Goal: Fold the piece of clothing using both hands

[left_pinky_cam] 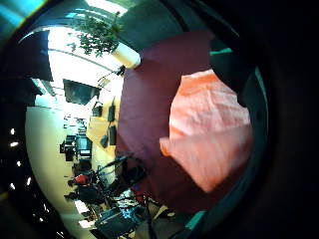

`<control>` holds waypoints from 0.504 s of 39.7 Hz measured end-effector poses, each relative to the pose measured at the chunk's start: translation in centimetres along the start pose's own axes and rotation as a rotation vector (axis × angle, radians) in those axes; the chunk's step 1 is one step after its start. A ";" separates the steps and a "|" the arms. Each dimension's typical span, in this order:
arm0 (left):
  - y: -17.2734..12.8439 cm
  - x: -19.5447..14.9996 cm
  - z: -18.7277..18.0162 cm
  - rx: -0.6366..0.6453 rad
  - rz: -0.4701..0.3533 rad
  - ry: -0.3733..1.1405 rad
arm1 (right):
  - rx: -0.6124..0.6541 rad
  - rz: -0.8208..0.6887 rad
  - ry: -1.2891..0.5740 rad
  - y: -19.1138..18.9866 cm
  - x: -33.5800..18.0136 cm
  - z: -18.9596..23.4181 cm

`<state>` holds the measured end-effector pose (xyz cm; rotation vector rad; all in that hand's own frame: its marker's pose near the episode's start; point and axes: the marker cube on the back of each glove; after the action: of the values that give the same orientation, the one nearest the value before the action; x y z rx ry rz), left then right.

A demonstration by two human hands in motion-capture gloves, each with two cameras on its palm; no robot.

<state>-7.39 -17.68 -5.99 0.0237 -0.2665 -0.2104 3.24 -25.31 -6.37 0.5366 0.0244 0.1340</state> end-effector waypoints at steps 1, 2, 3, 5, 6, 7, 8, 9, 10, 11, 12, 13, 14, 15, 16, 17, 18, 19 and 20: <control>-0.9 0.3 0.5 0.006 -0.001 0.001 | 0.011 0.007 -0.002 -0.3 -0.6 0.3; -1.8 0.5 1.0 0.020 -0.008 -0.007 | 0.036 0.011 -0.002 -0.8 -1.1 0.4; -2.8 0.6 1.5 0.048 -0.020 -0.024 | 0.065 0.012 0.000 -1.4 -1.5 0.7; -4.4 0.6 2.4 0.109 -0.050 -0.053 | 0.100 0.007 0.020 -2.2 -2.0 1.6; -4.7 0.8 3.1 0.111 -0.059 -0.053 | 0.102 0.002 0.039 -2.5 -2.2 2.4; -4.8 1.2 3.9 0.092 -0.061 -0.040 | 0.099 -0.006 0.061 -2.6 -2.3 3.2; -4.9 1.6 4.7 0.066 -0.058 -0.020 | 0.094 -0.015 0.081 -2.7 -2.5 4.0; -5.0 2.1 5.6 0.047 -0.051 0.003 | 0.086 -0.024 0.097 -2.7 -2.7 4.9; -5.3 2.6 6.5 0.034 -0.043 0.026 | 0.077 -0.034 0.108 -2.7 -3.0 5.9; -5.5 3.0 7.4 0.020 -0.037 0.043 | 0.066 -0.042 0.115 -2.7 -3.3 6.9; -5.6 3.3 8.3 0.001 -0.034 0.053 | 0.052 -0.047 0.118 -2.7 -3.7 7.9; -5.7 3.5 9.1 -0.020 -0.037 0.054 | 0.037 -0.049 0.120 -2.6 -3.9 8.8; -5.8 3.7 9.8 -0.036 -0.043 0.050 | 0.018 -0.048 0.122 -2.5 -4.1 9.6; -5.9 3.8 10.4 -0.041 -0.050 0.045 | -0.011 -0.045 0.127 -2.2 -4.1 10.3; -6.0 4.0 10.9 -0.042 -0.053 0.043 | -0.058 -0.042 0.134 -1.6 -4.1 10.8; -6.1 4.3 11.4 -0.044 -0.051 0.045 | -0.118 -0.038 0.141 -0.8 -4.0 11.2; -6.1 4.5 11.8 -0.053 -0.046 0.048 | -0.175 -0.036 0.145 0.0 -4.0 11.6; -6.1 4.7 12.2 -0.066 -0.041 0.049 | -0.209 -0.037 0.144 0.6 -4.1 11.9; -6.0 4.8 12.5 -0.074 -0.038 0.048 | -0.216 -0.039 0.138 0.7 -4.2 12.3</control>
<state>-7.34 -24.54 6.98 -0.0394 -0.2104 -0.2574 -0.28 -31.51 4.50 0.3101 0.1536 0.1334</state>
